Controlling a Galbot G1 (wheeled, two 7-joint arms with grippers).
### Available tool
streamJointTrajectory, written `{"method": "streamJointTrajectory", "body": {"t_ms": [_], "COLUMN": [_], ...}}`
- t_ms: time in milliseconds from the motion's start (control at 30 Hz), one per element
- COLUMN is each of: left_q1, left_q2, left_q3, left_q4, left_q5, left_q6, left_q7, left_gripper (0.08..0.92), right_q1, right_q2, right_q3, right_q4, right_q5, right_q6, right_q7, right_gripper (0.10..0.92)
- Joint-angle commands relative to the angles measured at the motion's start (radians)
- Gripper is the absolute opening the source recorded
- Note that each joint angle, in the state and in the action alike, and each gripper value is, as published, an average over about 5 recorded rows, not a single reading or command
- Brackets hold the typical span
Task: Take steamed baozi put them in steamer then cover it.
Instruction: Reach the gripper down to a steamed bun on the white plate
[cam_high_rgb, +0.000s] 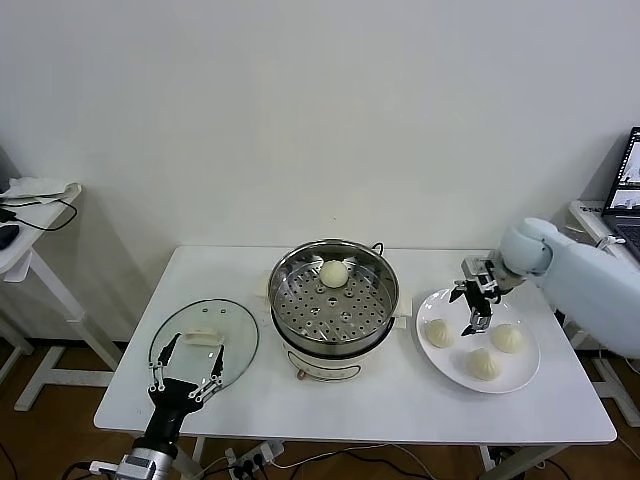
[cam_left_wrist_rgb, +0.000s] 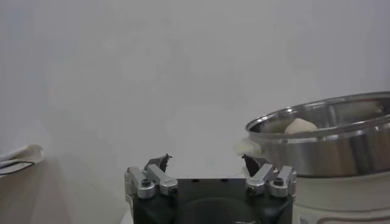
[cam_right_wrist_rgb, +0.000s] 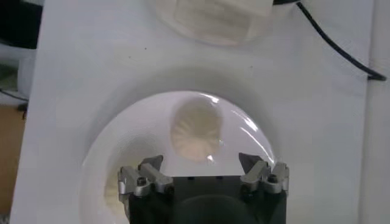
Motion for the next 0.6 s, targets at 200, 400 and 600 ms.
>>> {"method": "streamJointTrajectory", "body": {"t_ms": [200,400,600], "left_q1": [-0.001,-0.008,-0.015], "left_q2": [0.000,0.000,0.001], "left_q3": [-0.006,-0.005,-0.006], "left_q4": [0.004,0.013,0.025], "left_q5": [0.000,0.000,0.000], "left_q6": [-0.002,0.000,0.001], "left_q7": [0.000,0.000,0.000], "left_gripper": [0.823,0.823,0.823], "right_q1": [-0.098,-0.107,-0.111], "right_q2": [0.067,0.083,0.099], "right_q3": [0.088,0.093,0.098], "right_q4": [-0.075,-0.093,-0.113], "right_q5": [-0.035,-0.045,-0.059], "right_q6": [-0.021,-0.016,-0.007], "right_q7": [0.040,0.033,0.031], "right_gripper": [0.823,0.823,0.823]}}
